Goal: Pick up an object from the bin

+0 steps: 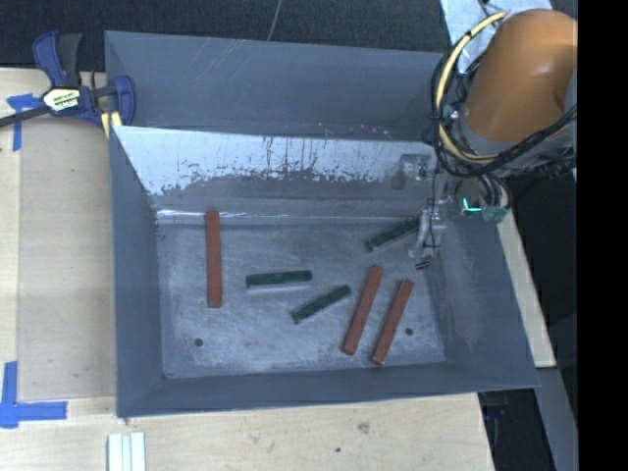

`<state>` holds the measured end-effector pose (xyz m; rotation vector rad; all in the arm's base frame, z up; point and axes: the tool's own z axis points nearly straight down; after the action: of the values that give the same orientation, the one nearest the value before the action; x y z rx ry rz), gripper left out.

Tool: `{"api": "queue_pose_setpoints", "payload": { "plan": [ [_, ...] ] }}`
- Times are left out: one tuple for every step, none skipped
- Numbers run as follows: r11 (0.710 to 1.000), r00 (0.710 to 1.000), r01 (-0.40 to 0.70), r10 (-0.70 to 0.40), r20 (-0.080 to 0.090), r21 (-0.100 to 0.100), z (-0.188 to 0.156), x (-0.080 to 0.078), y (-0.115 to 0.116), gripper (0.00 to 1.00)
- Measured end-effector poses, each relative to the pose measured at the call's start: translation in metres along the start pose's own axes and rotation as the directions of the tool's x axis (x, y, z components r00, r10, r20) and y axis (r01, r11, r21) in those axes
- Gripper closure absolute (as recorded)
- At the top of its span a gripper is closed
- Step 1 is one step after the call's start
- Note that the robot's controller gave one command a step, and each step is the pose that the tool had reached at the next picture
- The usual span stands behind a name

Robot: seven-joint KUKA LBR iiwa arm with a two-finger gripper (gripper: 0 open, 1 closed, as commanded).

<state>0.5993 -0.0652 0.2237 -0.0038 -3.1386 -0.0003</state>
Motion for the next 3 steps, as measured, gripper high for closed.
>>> {"api": "queue_pose_setpoints", "payload": {
  "plan": [
    [1.0,1.0,0.001,-0.001,0.008,0.001,-0.004,-0.002,0.0,0.0],
    [0.998,0.998,-0.059,0.059,0.013,0.0,0.038,0.0,-0.005,0.0],
    [0.984,0.984,-0.177,0.177,0.011,-0.001,0.106,-0.013,-0.019,0.0]
  ]
}}
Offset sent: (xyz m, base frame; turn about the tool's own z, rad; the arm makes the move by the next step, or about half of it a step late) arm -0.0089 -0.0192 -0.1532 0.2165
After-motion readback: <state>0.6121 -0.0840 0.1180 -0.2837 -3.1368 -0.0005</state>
